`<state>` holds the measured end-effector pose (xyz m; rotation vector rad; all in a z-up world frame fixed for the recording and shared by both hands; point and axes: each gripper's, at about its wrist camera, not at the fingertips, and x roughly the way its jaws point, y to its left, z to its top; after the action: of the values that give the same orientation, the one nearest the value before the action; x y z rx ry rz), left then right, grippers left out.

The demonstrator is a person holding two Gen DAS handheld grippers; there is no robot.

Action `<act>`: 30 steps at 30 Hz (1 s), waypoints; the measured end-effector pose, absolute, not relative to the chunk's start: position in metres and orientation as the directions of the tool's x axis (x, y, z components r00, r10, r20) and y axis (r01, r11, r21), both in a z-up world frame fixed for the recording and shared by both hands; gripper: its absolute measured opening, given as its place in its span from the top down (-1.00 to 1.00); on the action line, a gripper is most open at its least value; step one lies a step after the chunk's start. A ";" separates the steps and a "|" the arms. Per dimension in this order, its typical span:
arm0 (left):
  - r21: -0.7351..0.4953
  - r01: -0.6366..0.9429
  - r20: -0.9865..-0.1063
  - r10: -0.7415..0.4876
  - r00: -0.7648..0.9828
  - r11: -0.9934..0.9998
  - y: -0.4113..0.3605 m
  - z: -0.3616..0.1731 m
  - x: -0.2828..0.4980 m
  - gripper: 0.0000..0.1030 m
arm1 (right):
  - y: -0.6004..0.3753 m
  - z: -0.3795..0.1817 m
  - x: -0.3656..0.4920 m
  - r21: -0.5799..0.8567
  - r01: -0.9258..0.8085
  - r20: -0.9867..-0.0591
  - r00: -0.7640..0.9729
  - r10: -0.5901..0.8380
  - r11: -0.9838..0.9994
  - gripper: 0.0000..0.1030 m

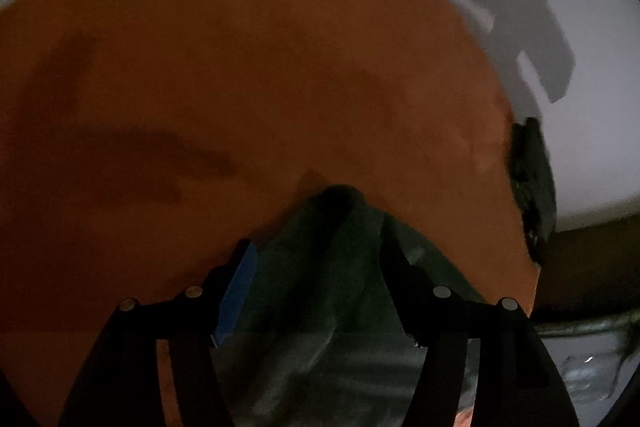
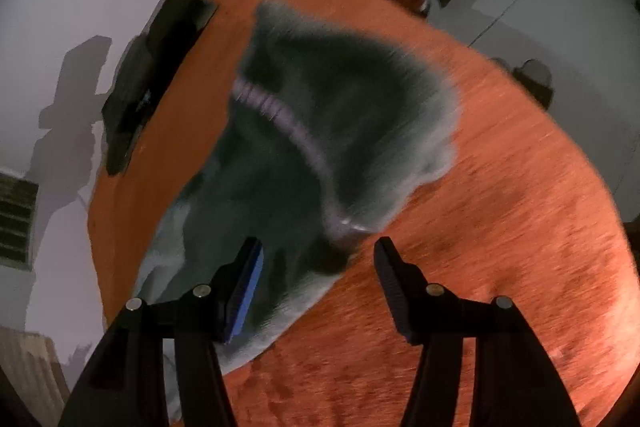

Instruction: Fold clothes

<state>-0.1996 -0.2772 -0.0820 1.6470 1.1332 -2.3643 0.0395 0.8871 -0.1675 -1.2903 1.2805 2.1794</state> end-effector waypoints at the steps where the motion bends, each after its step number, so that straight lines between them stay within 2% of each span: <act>1: -0.548 0.432 -0.823 0.368 -0.433 -0.716 -0.273 -0.089 -0.207 -0.26 | 0.880 -0.168 0.036 0.541 -0.620 -0.817 -0.547 -0.182 -0.568 -0.10; 4: -0.563 0.417 -0.816 0.403 -0.414 -0.713 -0.254 -0.108 -0.227 -0.26 | 0.860 -0.168 0.030 0.533 -0.592 -0.822 -0.530 -0.206 -0.605 -0.10; 5: -0.524 0.401 -0.840 0.378 -0.388 -0.752 -0.245 -0.112 -0.228 -0.06 | 0.856 -0.168 0.030 0.528 -0.587 -0.826 -0.522 -0.212 -0.613 -0.10; 6: -0.481 0.382 -0.863 0.351 -0.363 -0.789 -0.236 -0.116 -0.229 0.82 | 0.853 -0.168 0.030 0.523 -0.583 -0.830 -0.513 -0.217 -0.622 -0.10; 8: -0.392 0.340 -0.904 0.290 -0.314 -0.855 -0.219 -0.124 -0.231 0.82 | 0.846 -0.170 0.033 0.510 -0.580 -0.841 -0.493 -0.225 -0.636 -0.10; 11: -0.375 0.376 -0.875 0.190 -0.445 -0.847 -0.234 -0.101 -0.225 0.82 | 0.843 -0.172 0.039 0.481 -0.587 -0.858 -0.469 -0.211 -0.651 -0.10; 13: -0.367 0.401 -0.842 0.118 -0.526 -0.839 -0.245 -0.085 -0.220 0.82 | 0.846 -0.170 0.043 0.462 -0.601 -0.866 -0.464 -0.186 -0.652 -0.10; 16: -0.351 0.381 -0.878 0.159 -0.453 -0.855 -0.251 -0.104 -0.231 0.80 | 0.849 -0.168 0.048 0.442 -0.617 -0.875 -0.458 -0.160 -0.652 -0.10; 19: -0.356 0.364 -0.895 0.202 -0.397 -0.861 -0.253 -0.111 -0.233 0.67 | 0.850 -0.170 0.045 0.427 -0.613 -0.882 -0.443 -0.158 -0.664 -0.10; 21: -0.377 0.356 -0.895 0.236 -0.379 -0.855 -0.255 -0.110 -0.232 0.45 | 0.847 -0.170 0.043 0.416 -0.609 -0.887 -0.435 -0.154 -0.675 -0.10; 25: -0.459 0.430 -0.859 0.263 -0.440 -0.777 -0.285 -0.076 -0.189 0.31 | 0.837 -0.166 0.035 0.429 -0.587 -0.879 -0.448 -0.166 -0.687 -0.10; 29: -0.514 0.400 -0.811 0.280 -0.513 -0.759 -0.282 -0.039 -0.111 -0.23 | 0.814 -0.155 0.023 0.424 -0.523 -0.872 -0.457 -0.177 -0.739 -0.10; 30: -0.521 0.392 -0.807 0.287 -0.516 -0.758 -0.276 -0.034 -0.092 -0.27 | 0.809 -0.153 0.019 0.428 -0.508 -0.868 -0.462 -0.183 -0.748 -0.10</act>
<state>-0.0924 -0.2760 -0.0336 1.5097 1.0650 -2.4586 0.0192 0.8093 -0.1532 -1.4996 1.0028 2.3144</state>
